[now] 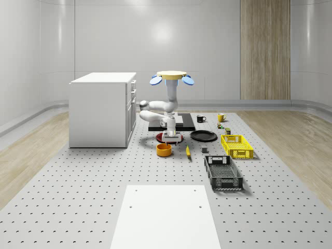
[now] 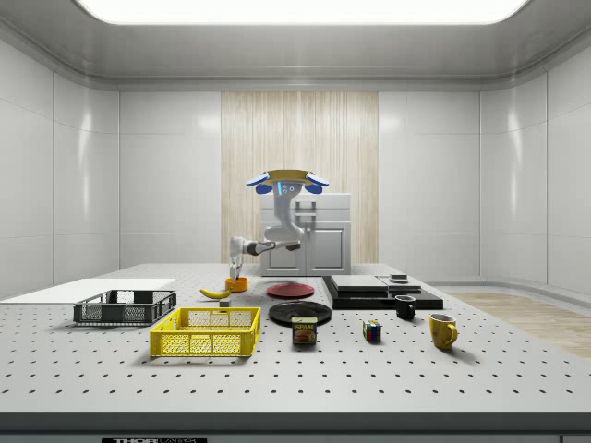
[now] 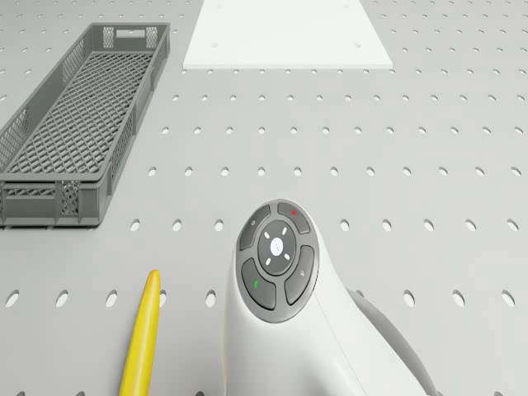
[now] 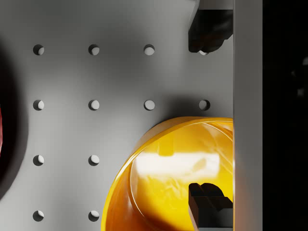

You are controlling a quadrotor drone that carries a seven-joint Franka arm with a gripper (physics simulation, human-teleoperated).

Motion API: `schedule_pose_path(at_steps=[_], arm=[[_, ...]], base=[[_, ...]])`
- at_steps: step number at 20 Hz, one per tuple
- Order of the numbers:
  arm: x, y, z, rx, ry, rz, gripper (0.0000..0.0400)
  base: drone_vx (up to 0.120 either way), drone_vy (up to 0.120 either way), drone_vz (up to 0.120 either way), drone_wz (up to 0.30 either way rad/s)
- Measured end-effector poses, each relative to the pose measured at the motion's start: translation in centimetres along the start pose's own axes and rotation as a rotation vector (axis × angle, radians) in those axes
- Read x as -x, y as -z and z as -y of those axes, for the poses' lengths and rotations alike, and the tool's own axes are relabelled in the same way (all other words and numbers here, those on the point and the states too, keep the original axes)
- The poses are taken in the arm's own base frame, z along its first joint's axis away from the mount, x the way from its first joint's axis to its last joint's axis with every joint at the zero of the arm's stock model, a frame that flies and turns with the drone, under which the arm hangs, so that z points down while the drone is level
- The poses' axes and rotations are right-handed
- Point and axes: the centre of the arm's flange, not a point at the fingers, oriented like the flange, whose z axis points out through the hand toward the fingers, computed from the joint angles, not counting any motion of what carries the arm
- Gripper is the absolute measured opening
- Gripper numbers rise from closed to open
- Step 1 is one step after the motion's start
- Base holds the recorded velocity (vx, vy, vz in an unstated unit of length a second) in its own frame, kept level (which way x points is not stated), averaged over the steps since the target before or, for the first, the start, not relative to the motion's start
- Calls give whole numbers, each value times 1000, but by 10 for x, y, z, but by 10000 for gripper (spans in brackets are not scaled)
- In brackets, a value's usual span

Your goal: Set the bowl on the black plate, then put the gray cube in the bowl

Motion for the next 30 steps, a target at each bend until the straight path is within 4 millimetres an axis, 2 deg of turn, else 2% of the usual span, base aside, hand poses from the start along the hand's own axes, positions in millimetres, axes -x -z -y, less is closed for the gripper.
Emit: schedule_pose_path(at_steps=[11,12,13,15,18,23,30], arm=[[-10,-17,7,0,0,0,400],[-10,-17,7,0,0,0,376],[-10,-18,8,0,0,0,315],[-10,-19,8,0,0,0,231],[-11,-19,8,0,0,0,162],[-11,-20,8,0,0,0,118],[-11,-12,8,0,0,0,103]], base=[[0,0,0,0],[0,0,0,0],[0,0,0,0],[0,0,0,0],[0,0,0,0],[0,0,0,0],[0,0,0,0]])
